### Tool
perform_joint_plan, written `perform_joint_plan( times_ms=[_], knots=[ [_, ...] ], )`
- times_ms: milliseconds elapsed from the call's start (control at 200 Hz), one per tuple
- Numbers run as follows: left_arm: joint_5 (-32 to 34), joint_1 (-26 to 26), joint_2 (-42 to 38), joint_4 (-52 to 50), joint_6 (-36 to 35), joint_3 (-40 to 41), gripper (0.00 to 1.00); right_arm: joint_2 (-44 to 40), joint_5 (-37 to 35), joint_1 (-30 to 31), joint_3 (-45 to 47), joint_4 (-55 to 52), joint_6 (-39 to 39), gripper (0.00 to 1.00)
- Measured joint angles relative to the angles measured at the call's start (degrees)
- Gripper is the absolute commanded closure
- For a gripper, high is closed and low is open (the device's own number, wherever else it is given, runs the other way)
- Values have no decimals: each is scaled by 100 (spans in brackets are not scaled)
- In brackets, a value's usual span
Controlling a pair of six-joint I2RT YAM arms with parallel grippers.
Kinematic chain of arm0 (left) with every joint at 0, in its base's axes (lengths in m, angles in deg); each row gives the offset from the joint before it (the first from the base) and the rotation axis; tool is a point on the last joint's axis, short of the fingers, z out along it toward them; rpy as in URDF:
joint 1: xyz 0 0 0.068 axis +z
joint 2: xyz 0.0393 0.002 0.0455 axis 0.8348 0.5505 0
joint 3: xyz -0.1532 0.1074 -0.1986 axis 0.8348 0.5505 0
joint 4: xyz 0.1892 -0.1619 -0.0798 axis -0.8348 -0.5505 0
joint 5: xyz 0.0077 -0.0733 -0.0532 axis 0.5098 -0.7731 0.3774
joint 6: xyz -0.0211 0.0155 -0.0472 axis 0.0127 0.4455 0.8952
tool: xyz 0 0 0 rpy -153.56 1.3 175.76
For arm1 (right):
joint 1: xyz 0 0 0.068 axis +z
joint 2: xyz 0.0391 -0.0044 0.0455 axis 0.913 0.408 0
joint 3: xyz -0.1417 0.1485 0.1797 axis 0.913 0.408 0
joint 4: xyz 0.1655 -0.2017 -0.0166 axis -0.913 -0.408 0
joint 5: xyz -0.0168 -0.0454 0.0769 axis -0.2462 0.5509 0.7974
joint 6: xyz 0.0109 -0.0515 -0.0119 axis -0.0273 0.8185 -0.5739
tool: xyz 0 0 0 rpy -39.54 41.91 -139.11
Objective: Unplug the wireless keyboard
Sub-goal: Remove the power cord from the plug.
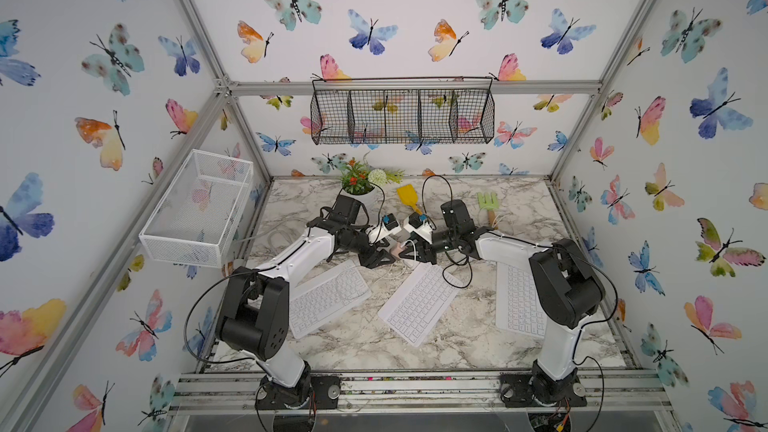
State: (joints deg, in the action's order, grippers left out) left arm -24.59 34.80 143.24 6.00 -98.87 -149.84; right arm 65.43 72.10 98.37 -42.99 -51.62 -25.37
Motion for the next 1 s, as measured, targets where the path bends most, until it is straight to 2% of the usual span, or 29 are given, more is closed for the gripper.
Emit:
perform_joint_plan(
  times_ms=[255, 556, 866, 1001],
  knots=[
    [160, -157, 391, -348, -264, -195, 44, 0, 42, -26, -61, -507, 407, 81],
    [-181, -195, 387, -382, -380, -155, 45, -2, 393, -31, -61, -632, 669, 81],
    [-752, 26, -251, 555, 129, 695, 48, -122, 859, -20, 94, -426, 529, 81],
    [-973, 125, -409, 807, 293, 802, 50, -142, 994, -20, 125, -229, 424, 81]
  ],
)
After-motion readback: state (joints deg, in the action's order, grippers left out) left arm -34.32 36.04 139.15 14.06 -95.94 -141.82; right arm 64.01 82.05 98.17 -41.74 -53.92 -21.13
